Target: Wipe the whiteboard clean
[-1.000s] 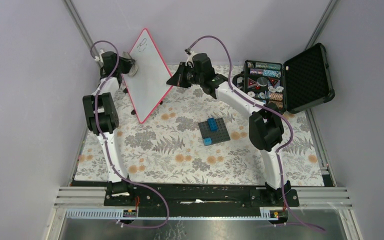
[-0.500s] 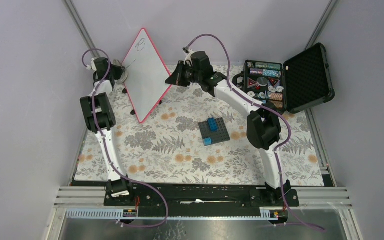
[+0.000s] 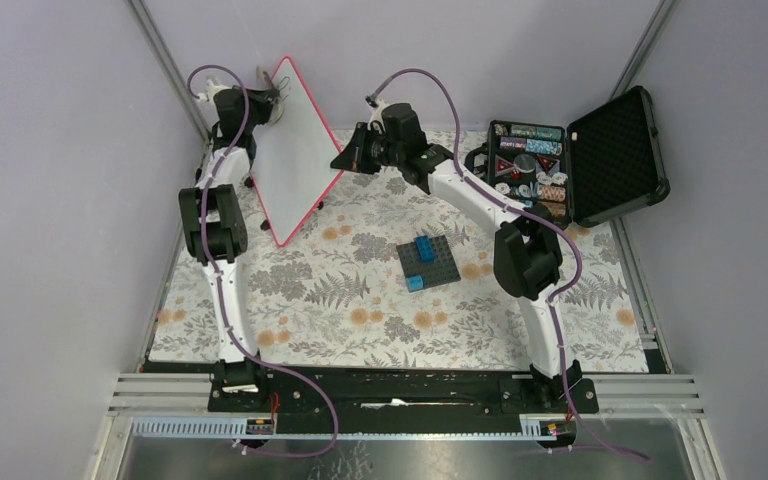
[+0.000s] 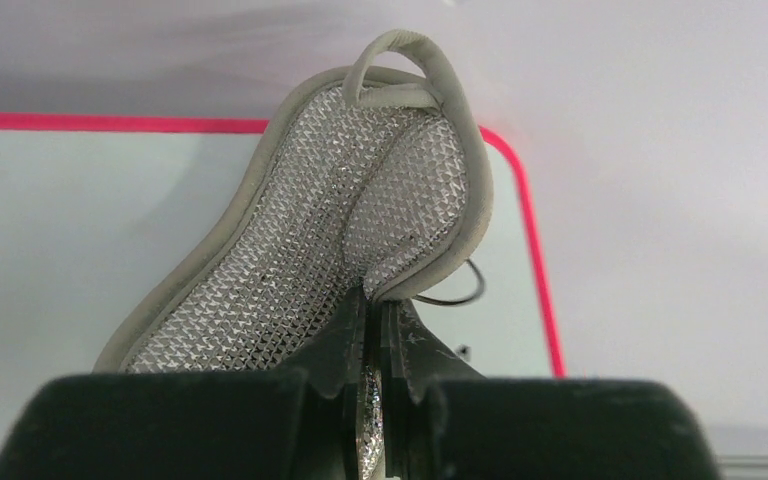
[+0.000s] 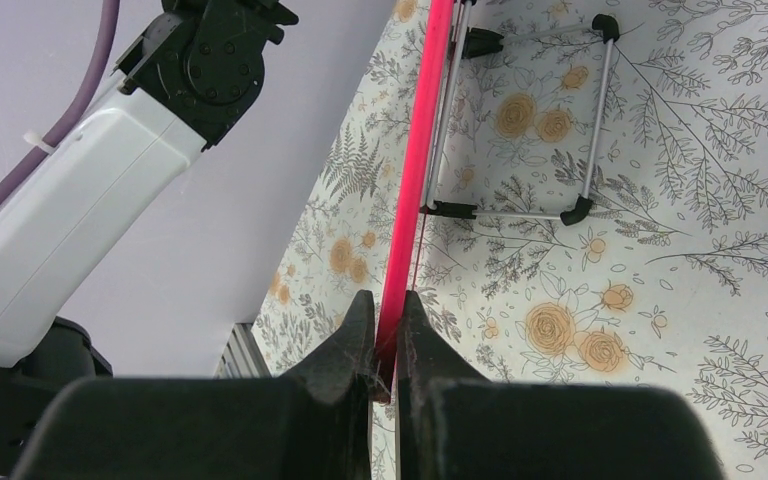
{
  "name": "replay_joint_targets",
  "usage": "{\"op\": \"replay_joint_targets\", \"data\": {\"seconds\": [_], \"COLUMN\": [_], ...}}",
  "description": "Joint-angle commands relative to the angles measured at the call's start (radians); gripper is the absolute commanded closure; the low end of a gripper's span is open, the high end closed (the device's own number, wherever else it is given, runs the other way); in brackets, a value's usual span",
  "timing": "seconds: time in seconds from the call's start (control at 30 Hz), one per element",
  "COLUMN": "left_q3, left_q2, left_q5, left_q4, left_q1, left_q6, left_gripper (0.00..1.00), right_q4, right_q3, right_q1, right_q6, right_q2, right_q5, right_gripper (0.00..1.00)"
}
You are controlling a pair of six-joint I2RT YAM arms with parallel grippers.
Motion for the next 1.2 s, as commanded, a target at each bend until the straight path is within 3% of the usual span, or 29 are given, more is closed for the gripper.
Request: {"op": "replay_joint_targets", "data": {"seconds": [0.0, 0.17, 0.43, 0.6, 0.93, 1.17], "left_q3": [-0.063, -0.146, -0.104, -0.187, -0.297, -0.308], "left_q2": [-0.065, -0.025, 0.127, 0.062, -0.173, -0.183], "left_q5": [0.077, 0.044, 0.095, 0.112, 0.106, 0.075], "left_q4": [0.124, 0.121, 0.089, 0.14, 0.274, 0.282], "left_q1": [-0.036, 0.042, 0.141, 0.092, -0.111, -0.129], "left_q6": [-0.04, -0.068, -0.151, -0.149, -0.143, -0.154], "left_gripper": [1.0, 1.0, 1.0, 1.0, 1.0, 1.0], "right_q4": [0.057, 0.057, 0.054, 0.017, 0.015, 0.016], "right_q3": [0.022, 0.029, 0.043, 0.062, 0.053, 0.04], "right_q1": [0.092, 0.092, 0.094, 0.093, 0.096, 0.097], "right_q6": [-0.043, -0.04, -0.045, -0.047, -0.051, -0.055], "right_q2": [0.015, 0.024, 0.037, 0.047, 0.034, 0.018], "right_q5": [-0.333, -0.335, -0.333, -0.33, -0.325, -0.322], "right_gripper": [1.0, 1.0, 1.0, 1.0, 1.0, 1.0]}}
